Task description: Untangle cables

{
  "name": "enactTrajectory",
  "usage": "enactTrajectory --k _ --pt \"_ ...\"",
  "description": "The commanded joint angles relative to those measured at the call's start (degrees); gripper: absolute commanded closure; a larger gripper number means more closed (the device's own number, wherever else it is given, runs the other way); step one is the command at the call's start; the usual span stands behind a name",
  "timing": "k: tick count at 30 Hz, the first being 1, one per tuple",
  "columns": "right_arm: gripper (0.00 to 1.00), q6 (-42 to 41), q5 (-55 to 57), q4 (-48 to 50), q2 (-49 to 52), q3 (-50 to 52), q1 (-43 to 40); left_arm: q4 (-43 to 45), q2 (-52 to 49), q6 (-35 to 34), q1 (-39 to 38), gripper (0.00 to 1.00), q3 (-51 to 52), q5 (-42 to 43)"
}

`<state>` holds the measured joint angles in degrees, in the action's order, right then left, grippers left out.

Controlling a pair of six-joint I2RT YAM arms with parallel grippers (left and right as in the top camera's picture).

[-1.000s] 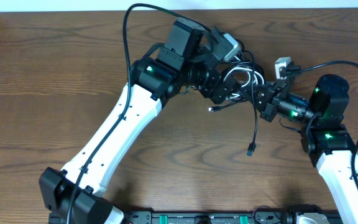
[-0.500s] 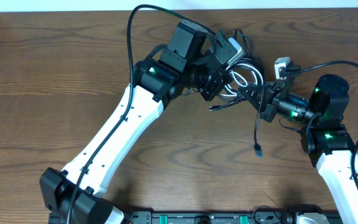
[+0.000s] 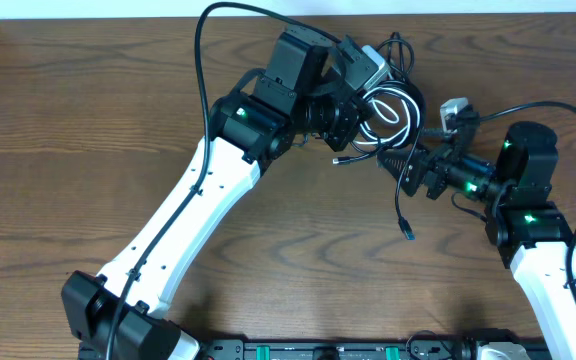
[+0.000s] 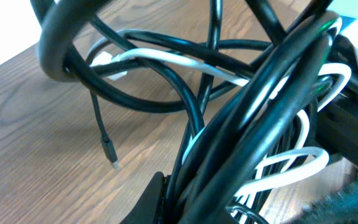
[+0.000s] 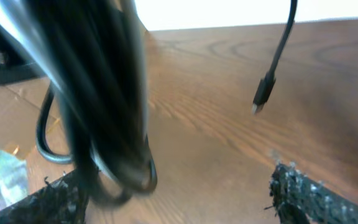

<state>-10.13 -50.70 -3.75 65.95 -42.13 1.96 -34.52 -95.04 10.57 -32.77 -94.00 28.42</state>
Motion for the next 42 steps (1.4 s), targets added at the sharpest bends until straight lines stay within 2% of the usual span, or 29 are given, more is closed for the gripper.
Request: enactTrajectory --k 1,4,6,10,12,15,17,19,21,24,26,29,33,38,42 --pt "0.01 5.5 3.1 -2.1 -0.2 -0.1 -0.8 -2.5 2.0 -1.0 0.5 0.93 -0.9 -4.1" --pt "0.01 5.6 4.3 -3.8 -0.2 -0.1 -2.3 -6.8 2.0 -1.1 0.7 0.93 -0.9 -4.1" --pt "0.01 5.5 5.4 -5.2 -0.2 -0.1 -4.0 -11.5 2.0 -5.6 1.5 0.93 -0.9 -4.1" --pt "0.01 5.0 6.3 -7.7 -0.2 -0.1 -6.2 -12.2 2.0 -8.3 3.3 0.93 -0.9 -4.1" --pt "0.01 2.0 6.3 -7.7 -0.2 -0.1 -7.0 -10.9 2.0 -11.1 4.4 0.93 -0.9 -4.1" --pt "0.01 -8.1 6.7 -5.0 -0.2 -0.1 -8.1 -7.7 2.0 -18.0 7.2 0.93 -0.9 -3.5" --pt "0.01 -12.8 6.6 -3.0 -0.2 -0.1 -8.1 -7.7 2.0 -17.9 7.9 0.93 -0.9 -0.7" --pt "0.01 -17.5 6.2 -1.5 -0.2 -0.1 -7.7 -8.7 2.0 -12.3 7.5 0.93 -0.8 4.8" --pt "0.01 -17.5 4.4 -1.4 -0.2 -0.1 -7.0 -10.5 2.0 -3.9 6.5 0.92 -0.8 9.6" --pt "0.01 -13.5 2.7 -1.2 -0.2 -0.1 -5.4 -15.0 2.0 6.8 4.3 0.93 -0.8 10.6" --pt "0.01 -13.4 2.7 -1.0 -0.2 -0.1 -5.3 -17.3 2.0 10.0 3.8 0.93 -0.8 10.6" --pt "0.01 -13.4 1.9 0.1 -0.2 -0.1 -5.3 -17.9 2.0 10.2 3.8 0.93 -0.8 10.6" --pt "0.12 -13.2 -1.9 3.0 -0.2 -0.1 -5.3 -17.7 1.9 10.2 3.9 0.93 -0.8 10.3" --pt "0.09 -5.0 -11.1 4.5 -0.2 -0.1 -5.3 -17.6 1.8 9.9 3.9 0.93 -0.8 9.7" --pt "0.09 -3.0 -12.3 4.5 -0.2 -0.1 -5.3 -16.2 1.8 7.3 3.9 0.93 -0.8 9.5"
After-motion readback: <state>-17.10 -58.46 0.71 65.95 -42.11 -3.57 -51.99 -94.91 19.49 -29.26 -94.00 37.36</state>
